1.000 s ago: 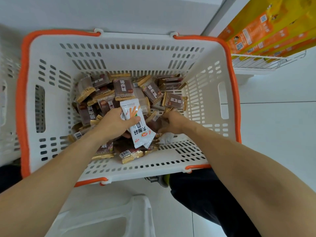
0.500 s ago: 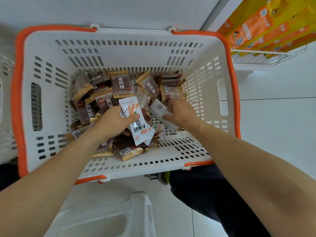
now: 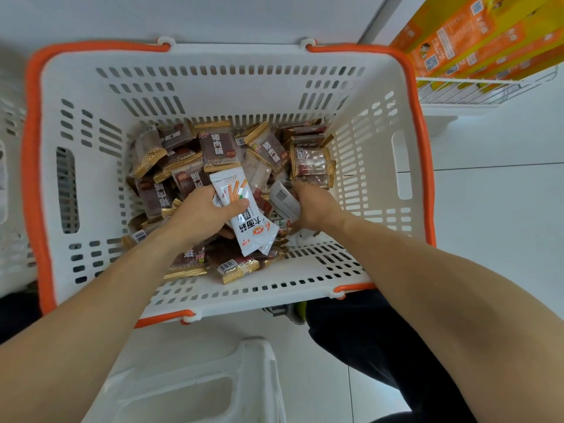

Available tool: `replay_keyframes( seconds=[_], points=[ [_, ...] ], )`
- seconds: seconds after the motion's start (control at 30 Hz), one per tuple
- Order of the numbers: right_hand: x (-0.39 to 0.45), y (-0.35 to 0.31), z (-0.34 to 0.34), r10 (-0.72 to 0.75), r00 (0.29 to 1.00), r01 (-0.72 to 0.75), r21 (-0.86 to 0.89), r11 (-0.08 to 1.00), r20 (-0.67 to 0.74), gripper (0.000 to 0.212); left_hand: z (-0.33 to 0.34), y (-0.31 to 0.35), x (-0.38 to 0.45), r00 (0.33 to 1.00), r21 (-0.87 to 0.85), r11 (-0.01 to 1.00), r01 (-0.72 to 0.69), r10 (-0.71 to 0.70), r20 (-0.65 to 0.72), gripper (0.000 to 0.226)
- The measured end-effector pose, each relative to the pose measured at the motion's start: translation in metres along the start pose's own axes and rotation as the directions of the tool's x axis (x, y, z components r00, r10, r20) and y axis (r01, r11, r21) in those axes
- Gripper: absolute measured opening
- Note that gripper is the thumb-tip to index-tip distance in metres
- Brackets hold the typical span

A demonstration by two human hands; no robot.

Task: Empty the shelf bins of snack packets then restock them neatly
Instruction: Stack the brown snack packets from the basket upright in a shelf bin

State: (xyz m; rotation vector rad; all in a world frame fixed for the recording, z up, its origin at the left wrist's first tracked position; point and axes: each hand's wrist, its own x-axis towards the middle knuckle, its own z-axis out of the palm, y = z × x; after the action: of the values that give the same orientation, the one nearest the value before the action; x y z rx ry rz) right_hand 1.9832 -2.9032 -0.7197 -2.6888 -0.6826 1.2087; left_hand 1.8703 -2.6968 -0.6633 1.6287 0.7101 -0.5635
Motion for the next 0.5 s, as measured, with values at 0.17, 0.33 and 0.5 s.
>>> replay_keyframes(
  seconds=[0.17,0.33,0.5],
  points=[
    [-0.002,0.002,-0.01,0.021,1.0,-0.023,0.089,0.996,0.023,0.062,-0.002,0.002,-0.002,1.0,-0.011,1.0,0.014,-0.014,0.006,0.011],
    [-0.012,0.005,-0.05,0.063,0.984,-0.079,0.09,0.993,0.164,0.054,-0.014,0.014,-0.009,1.0,-0.012,1.0,0.019,-0.019,0.006,0.01],
    [-0.034,0.002,-0.121,0.112,0.988,-0.116,0.033,0.993,0.108,0.051,-0.033,0.033,-0.024,0.997,-0.021,1.0,-0.004,0.002,-0.083,0.007]
  ],
)
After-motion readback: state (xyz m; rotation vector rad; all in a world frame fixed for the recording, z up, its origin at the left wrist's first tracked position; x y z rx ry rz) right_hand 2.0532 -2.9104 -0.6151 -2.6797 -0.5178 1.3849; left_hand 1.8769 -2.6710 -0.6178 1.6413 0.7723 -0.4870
